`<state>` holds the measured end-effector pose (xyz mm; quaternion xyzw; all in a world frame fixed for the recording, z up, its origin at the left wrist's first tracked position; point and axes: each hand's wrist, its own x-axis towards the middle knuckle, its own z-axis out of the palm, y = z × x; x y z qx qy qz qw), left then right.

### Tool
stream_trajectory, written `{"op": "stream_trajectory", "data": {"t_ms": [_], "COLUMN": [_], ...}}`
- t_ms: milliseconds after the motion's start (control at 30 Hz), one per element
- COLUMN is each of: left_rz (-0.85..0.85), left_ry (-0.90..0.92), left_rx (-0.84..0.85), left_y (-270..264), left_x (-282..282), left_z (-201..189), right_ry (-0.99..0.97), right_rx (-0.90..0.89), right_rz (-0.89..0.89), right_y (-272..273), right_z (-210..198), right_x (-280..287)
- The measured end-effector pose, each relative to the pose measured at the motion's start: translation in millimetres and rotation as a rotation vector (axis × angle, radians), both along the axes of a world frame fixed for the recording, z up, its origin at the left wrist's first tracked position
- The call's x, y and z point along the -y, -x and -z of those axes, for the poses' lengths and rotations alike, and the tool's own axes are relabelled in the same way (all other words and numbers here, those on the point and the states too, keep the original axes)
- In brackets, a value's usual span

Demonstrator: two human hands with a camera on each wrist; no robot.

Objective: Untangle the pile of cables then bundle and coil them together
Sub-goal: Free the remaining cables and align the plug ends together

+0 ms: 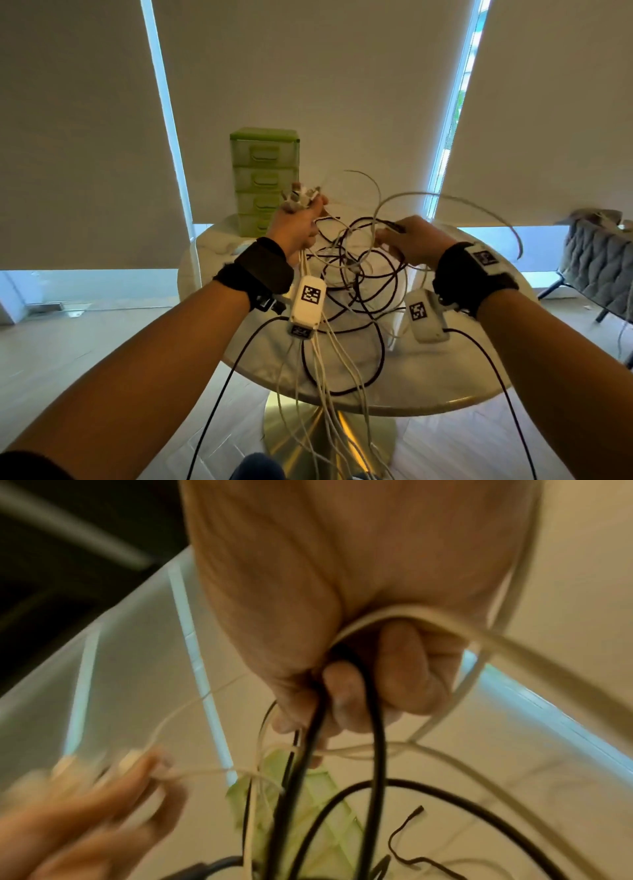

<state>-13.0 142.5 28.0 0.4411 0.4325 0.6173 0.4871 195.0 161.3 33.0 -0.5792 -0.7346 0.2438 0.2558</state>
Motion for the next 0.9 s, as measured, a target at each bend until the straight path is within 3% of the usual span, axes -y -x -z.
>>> {"op": "stream_trajectory", "data": {"t_ms": [100, 200, 267, 333, 433, 500, 600, 667, 733, 833, 900], "left_rz": [-0.053, -0.09, -0.119, -0.133, -0.105, -0.07, 0.013, 0.069, 0.089, 0.111, 0.142], "left_ry": [0.035, 0.042, 0.054, 0.069, 0.065, 0.05, 0.005, -0.022, -0.034, -0.018, -0.011], "left_rx": [0.181, 0.184, 0.177, 0.165, 0.179, 0.198, 0.245, 0.254, 0.212, 0.036, -0.171], "left_y": [17, 25, 24, 21, 17, 16, 17, 21, 24, 23, 14], "left_x": [1, 2, 1, -2, -4, -2, 2, 3, 5, 7, 9], "left_z": [-7, -13, -14, -14, -17, -20, -25, -26, -27, -22, -17], "right_ry": [0.044, -0.012, -0.106, -0.321, -0.849, -1.021, -0.75, -0.543, -0.514, -0.485, -0.421], "right_rx": [-0.095, -0.2, -0.227, -0.068, 0.272, 0.432, 0.424, 0.268, 0.104, -0.06, -0.165], "right_rz": [0.2, 0.349, 0.341, 0.227, 0.002, -0.103, -0.178, -0.14, -0.045, -0.075, -0.148], "right_y": [-20, -31, -24, -7, 21, 30, 34, 32, 29, 33, 41], "right_z": [3, 7, 8, 12, 21, 27, 30, 26, 20, 1, -15], "right_x": [-13, -22, -24, -18, 3, 8, 2, -4, -10, -11, -4]}}
